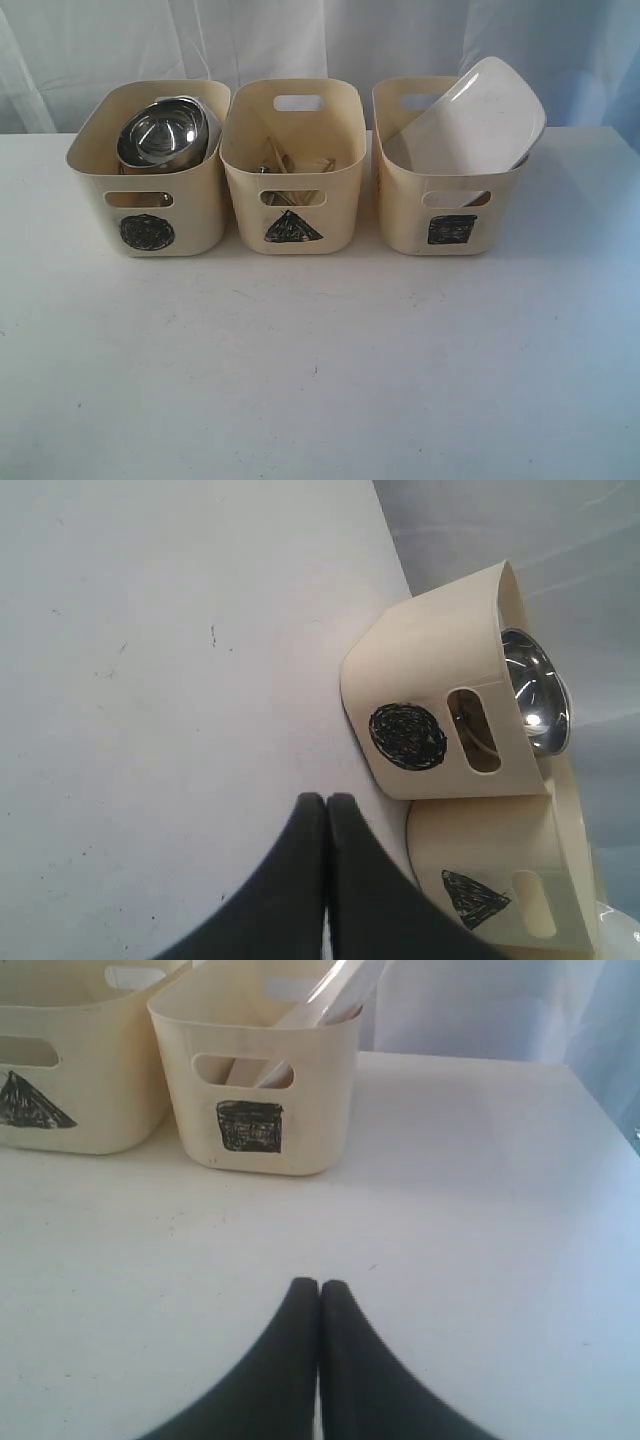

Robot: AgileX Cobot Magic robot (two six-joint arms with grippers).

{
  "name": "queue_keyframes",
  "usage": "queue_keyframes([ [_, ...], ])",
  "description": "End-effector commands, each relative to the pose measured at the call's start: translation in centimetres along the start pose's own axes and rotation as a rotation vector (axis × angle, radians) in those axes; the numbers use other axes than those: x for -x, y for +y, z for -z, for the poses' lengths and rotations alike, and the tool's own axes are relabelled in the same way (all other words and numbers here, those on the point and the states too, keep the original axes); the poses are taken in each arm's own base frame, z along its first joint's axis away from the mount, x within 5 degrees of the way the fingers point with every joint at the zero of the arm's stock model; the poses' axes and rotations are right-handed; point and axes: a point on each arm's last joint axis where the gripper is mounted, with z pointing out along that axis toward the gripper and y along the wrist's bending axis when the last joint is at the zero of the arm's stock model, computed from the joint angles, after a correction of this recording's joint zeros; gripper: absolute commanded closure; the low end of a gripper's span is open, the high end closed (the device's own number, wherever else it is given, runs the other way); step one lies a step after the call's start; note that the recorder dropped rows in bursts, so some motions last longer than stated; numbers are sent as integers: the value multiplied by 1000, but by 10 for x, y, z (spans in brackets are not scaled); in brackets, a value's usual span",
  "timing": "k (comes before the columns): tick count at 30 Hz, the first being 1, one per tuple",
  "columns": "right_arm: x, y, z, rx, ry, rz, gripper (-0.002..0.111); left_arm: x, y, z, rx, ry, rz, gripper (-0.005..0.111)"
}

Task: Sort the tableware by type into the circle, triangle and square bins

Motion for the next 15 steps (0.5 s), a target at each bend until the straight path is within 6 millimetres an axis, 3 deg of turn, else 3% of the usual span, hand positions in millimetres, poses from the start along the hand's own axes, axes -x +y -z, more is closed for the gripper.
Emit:
queue_keyframes([
  [1, -5, -1, -2, -5, -4, -5, 108, 1, 0, 0, 0, -8, -13, 107],
  [15, -12, -2, -6, -18, -10, 19, 108, 1, 0, 0, 0, -8, -13, 107],
])
